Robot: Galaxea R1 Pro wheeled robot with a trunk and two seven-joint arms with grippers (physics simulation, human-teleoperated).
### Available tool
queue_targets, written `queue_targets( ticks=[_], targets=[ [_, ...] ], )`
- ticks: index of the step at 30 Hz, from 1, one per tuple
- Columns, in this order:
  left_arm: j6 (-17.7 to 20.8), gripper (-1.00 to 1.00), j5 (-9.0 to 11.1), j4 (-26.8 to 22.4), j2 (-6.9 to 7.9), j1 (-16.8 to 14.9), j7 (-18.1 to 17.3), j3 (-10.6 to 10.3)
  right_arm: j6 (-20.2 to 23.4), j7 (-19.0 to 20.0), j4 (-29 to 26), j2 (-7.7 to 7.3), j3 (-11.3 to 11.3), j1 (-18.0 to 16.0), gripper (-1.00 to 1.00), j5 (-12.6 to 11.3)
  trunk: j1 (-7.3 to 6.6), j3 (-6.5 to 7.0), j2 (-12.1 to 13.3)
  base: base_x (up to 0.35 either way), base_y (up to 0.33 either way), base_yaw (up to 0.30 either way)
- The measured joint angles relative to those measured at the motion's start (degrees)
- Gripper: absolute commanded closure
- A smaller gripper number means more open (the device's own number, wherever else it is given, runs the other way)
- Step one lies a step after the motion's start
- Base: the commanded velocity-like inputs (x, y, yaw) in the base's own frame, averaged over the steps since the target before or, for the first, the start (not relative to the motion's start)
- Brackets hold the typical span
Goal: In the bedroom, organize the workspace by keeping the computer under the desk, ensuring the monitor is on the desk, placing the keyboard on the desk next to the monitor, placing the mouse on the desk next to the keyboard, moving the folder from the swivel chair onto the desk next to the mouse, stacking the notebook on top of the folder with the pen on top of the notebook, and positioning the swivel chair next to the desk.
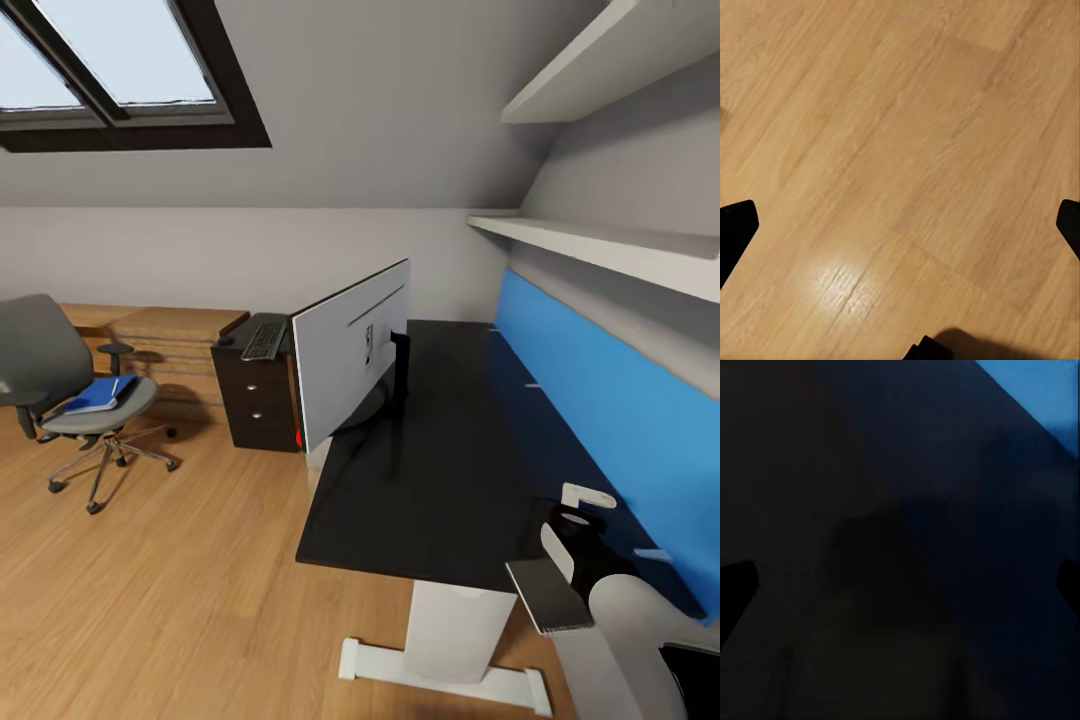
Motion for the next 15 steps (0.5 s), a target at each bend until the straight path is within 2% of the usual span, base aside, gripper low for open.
queue_targets(
  ticks=[6, 9, 10, 11, 14, 15],
  targets=[
    [0.0, -1.0, 0.0, 0.0, -0.03, 0.0, 0.0, 0.0, 0.06, -0.02, -0.1, 0.0, 0.0, 0.0, -1.0, 0.03, -1.32, 1.08, 2.41, 0.0, 0.0, 0.0],
    [0.04, -1.0, 0.08, 0.0, 0.0, 0.0, 0.02, 0.2, 0.4, -0.06, -1.86, 0.09, 0.0, 0.07, -1.0, -0.01, -1.33, 1.08, 2.42, 0.0, 0.0, 0.0],
    [0.06, -1.0, 0.13, 0.01, 0.0, 0.0, 0.05, 0.32, 1.36, -0.07, -4.69, 0.29, 0.03, 0.36, -1.0, -0.02, -1.33, 1.09, 2.42, 0.0, 0.0, 0.0],
    [0.06, -1.0, 0.15, 0.0, 0.01, 0.0, 0.11, 0.39, 5.03, -0.05, -10.26, 0.91, 0.06, 2.29, -1.0, -0.05, -1.33, 1.08, 2.42, 0.0, 0.0, 0.0],
    [0.03, -1.0, 0.15, 0.0, 0.01, 0.0, 0.14, 0.43, 10.03, -0.05, -17.96, 1.73, 0.08, 5.5, -1.0, -0.03, -1.33, 1.08, 2.42, 0.0, 0.0, 0.0],
    [0.02, -1.0, 0.13, 0.0, 0.01, 0.0, 0.15, 0.44, 13.07, -0.04, -23.64, 2.31, 0.08, 8.11, -1.0, -0.04, -1.33, 1.08, 2.42, 0.0, 0.0, 0.0]
  ],
)
